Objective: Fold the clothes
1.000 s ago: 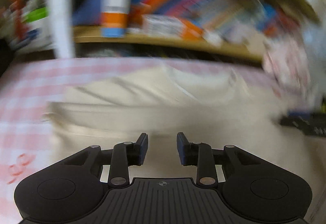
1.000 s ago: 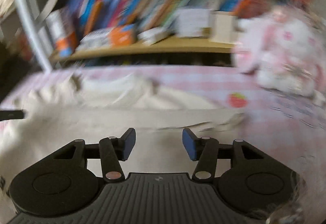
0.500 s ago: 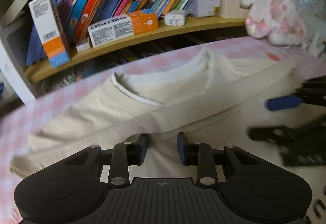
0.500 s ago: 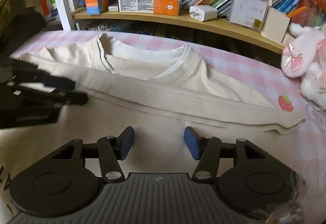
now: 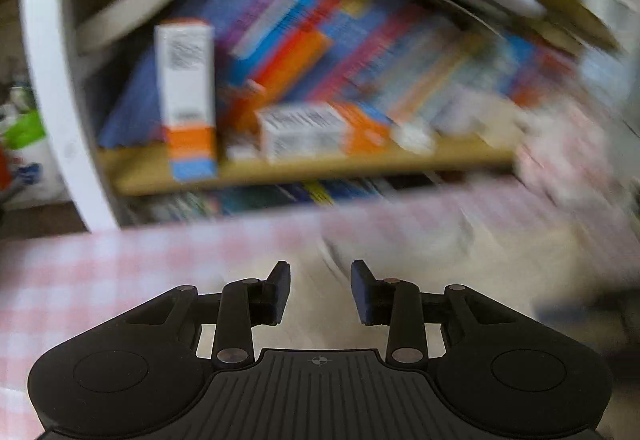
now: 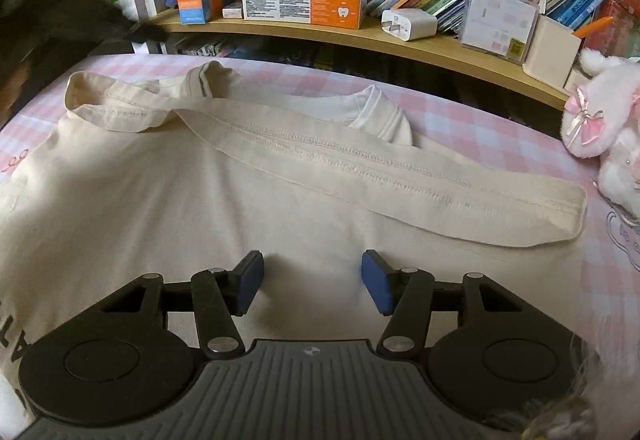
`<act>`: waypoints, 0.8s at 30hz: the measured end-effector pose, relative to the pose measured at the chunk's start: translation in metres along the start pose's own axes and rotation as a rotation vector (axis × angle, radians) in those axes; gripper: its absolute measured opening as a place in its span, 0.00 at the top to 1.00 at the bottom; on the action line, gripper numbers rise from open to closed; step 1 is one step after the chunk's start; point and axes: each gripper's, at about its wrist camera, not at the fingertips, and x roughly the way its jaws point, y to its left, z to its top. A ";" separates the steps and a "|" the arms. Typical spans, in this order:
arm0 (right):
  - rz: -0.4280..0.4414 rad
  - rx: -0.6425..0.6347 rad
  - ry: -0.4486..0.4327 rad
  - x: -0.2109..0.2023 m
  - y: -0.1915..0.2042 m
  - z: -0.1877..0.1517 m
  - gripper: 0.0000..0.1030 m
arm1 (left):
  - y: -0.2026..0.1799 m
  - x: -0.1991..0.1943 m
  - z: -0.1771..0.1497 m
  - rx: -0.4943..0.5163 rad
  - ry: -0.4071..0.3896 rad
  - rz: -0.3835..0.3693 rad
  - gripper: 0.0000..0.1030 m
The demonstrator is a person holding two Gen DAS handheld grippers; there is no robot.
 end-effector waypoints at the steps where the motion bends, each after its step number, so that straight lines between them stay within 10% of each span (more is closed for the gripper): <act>1: 0.004 0.019 -0.002 0.001 -0.005 0.003 0.55 | -0.003 -0.002 -0.008 0.031 0.026 -0.023 0.67; 9: -0.010 0.070 -0.013 0.030 -0.045 0.047 0.65 | -0.010 0.011 -0.042 0.012 0.153 -0.015 0.67; 13: -0.212 0.123 -0.179 0.029 -0.072 0.078 0.65 | -0.010 0.022 -0.038 0.020 0.171 0.017 0.67; 18: -0.192 0.185 -0.243 0.002 -0.083 0.072 0.65 | 0.001 0.046 -0.019 0.020 0.164 0.056 0.67; 24: -0.204 0.220 -0.201 -0.011 -0.100 0.040 0.64 | 0.063 0.043 0.027 -0.151 0.054 0.349 0.67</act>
